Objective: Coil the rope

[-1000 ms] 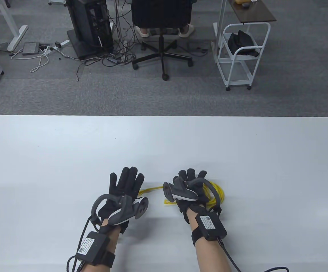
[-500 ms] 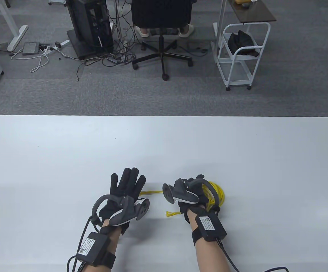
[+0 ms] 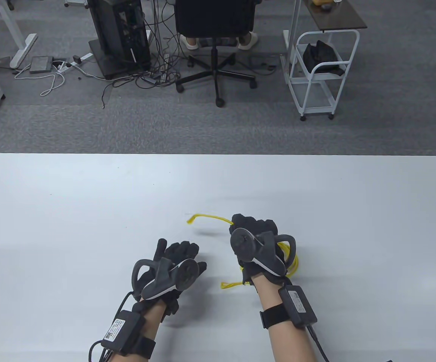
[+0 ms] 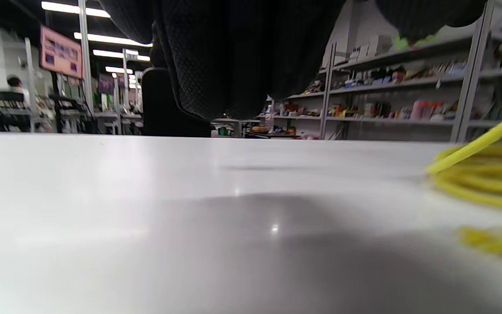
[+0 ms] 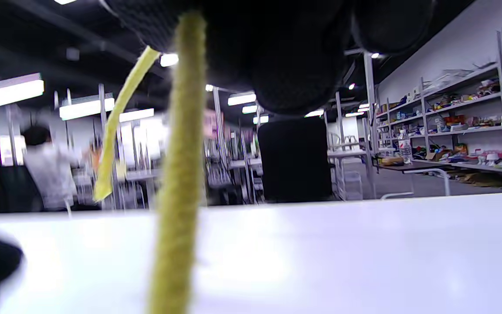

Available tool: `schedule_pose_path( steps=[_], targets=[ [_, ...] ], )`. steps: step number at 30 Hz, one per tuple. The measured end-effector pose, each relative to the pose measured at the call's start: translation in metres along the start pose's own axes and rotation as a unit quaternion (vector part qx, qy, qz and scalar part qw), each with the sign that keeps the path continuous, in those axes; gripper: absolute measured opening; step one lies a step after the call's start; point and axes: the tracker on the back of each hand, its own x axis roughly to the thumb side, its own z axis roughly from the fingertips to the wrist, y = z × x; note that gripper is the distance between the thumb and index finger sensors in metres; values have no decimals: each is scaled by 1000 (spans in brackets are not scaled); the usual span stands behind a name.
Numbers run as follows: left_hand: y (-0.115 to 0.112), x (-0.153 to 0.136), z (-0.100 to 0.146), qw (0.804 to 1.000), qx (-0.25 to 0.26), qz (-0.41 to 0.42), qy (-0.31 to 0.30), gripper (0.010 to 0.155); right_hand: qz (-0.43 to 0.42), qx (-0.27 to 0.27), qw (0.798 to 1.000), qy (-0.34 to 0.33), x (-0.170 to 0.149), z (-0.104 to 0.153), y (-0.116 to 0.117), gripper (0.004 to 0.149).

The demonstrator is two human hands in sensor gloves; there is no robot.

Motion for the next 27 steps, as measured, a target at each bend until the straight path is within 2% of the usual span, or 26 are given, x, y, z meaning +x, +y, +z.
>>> schedule_pose_path(
  steps=[2, 4, 7, 8, 10, 13, 14, 20, 23, 25, 27],
  targets=[
    [3, 1, -1, 995, -16, 101, -15, 73, -30, -27, 999, -5, 5, 4, -10, 42],
    [4, 1, -1, 977, -32, 208, -31, 78, -52, -38, 998, -19, 11, 8, -13, 42],
    [3, -1, -1, 930, -55, 361, -45, 90, -87, -24, 994, -64, 23, 20, -7, 42],
    [3, -2, -1, 918, -57, 389, -47, 93, -91, -16, 993, -75, 25, 23, -5, 42],
    [2, -5, 0, 877, -55, 475, -50, 98, -103, 12, 990, -99, 32, 33, 4, 42],
    [0, -11, 0, 829, -53, 555, -47, 99, -131, 49, 980, -144, 38, 43, 18, 42],
    [-1, -12, 0, 819, -55, 569, -42, 98, -138, 55, 978, -150, 38, 46, 22, 43],
    [-2, -23, 1, 814, -35, 579, 4, 74, -157, 116, 954, -226, 34, 54, 39, 43],
    [-2, -25, 0, 822, -37, 568, 9, 64, -155, 134, 949, -239, 35, 56, 44, 44],
    [-2, -24, 0, 829, -37, 558, 4, 61, -150, 143, 948, -243, 36, 58, 49, 45],
    [-2, -22, 0, 816, -34, 578, -7, 64, -164, 155, 944, -239, 35, 58, 53, 46]
  ],
)
